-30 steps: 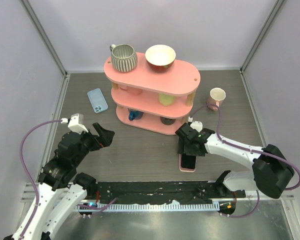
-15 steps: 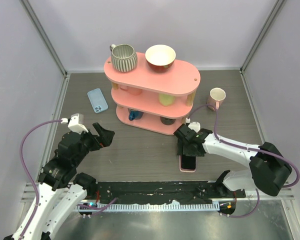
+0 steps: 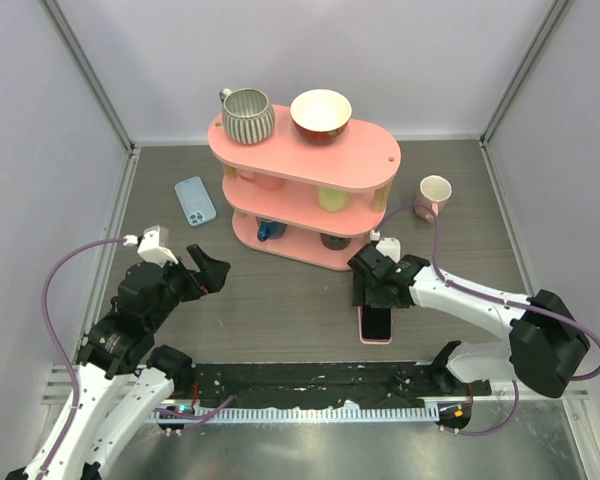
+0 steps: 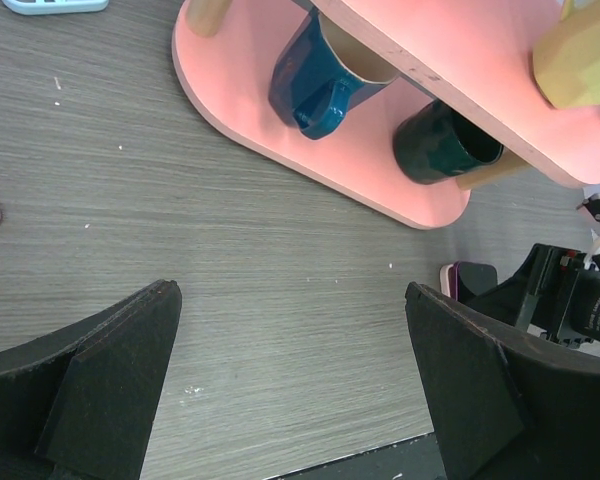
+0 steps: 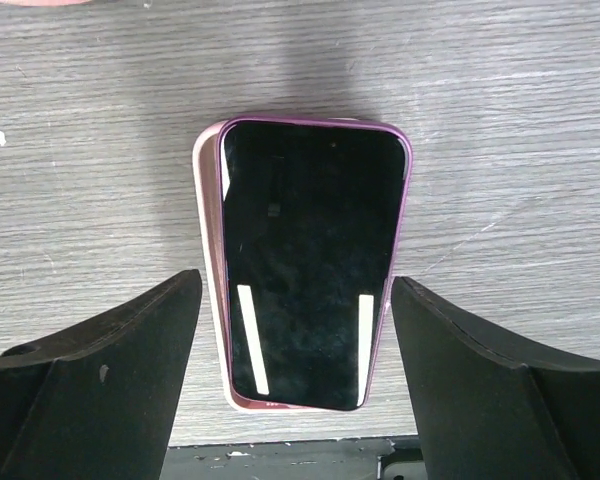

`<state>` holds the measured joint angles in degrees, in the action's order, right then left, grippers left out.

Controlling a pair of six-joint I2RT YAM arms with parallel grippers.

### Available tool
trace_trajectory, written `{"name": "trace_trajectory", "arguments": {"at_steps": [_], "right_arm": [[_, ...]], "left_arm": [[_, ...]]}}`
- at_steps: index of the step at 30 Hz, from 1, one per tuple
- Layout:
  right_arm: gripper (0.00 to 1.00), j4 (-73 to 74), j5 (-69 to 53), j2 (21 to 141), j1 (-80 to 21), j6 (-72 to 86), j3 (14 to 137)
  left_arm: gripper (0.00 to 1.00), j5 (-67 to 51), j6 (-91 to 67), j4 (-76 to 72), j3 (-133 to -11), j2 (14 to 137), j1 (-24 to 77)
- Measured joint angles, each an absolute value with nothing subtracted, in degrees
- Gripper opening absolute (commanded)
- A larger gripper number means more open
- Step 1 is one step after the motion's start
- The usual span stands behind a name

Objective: Put the phone into the phone case

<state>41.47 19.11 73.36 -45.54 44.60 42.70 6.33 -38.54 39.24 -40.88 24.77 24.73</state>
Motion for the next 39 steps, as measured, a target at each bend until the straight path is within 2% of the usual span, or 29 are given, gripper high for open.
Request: {"name": "trace_trajectory", "arguments": {"at_steps": [6, 10, 12, 21, 31, 39], "right_arm": [[0.59, 45.6, 23.8, 69.6, -45.0, 44.8, 43.4], [0.45, 47.1, 26.4, 65.5, -40.8, 45.4, 43.8], [0.41, 47.3, 27.5, 65.4, -38.4, 45.1, 43.8], [0.4, 42.2, 27.0, 68.0, -33.9, 43.7, 40.8], [0.41, 33.3, 17.2, 71.5, -34.3, 43.2, 34.5], [0.48, 29.2, 11.0, 68.6, -34.7, 43.7, 33.5]], "left_arm": [[0.98, 5.3, -38.5, 39.2, -40.9, 25.2, 24.7], [0.97, 3.9, -38.4, 39.2, -40.9, 26.3, 24.7], [0.97, 3.4, -38.4, 39.2, -40.9, 26.8, 24.7], [0.97, 2.7, -38.5, 39.2, -40.9, 26.3, 24.7], [0.95, 1.9, -38.6, 39.2, -40.9, 28.6, 24.7], [0.84, -5.9, -42.0, 36.6, -39.8, 33.8, 24.7]]}}
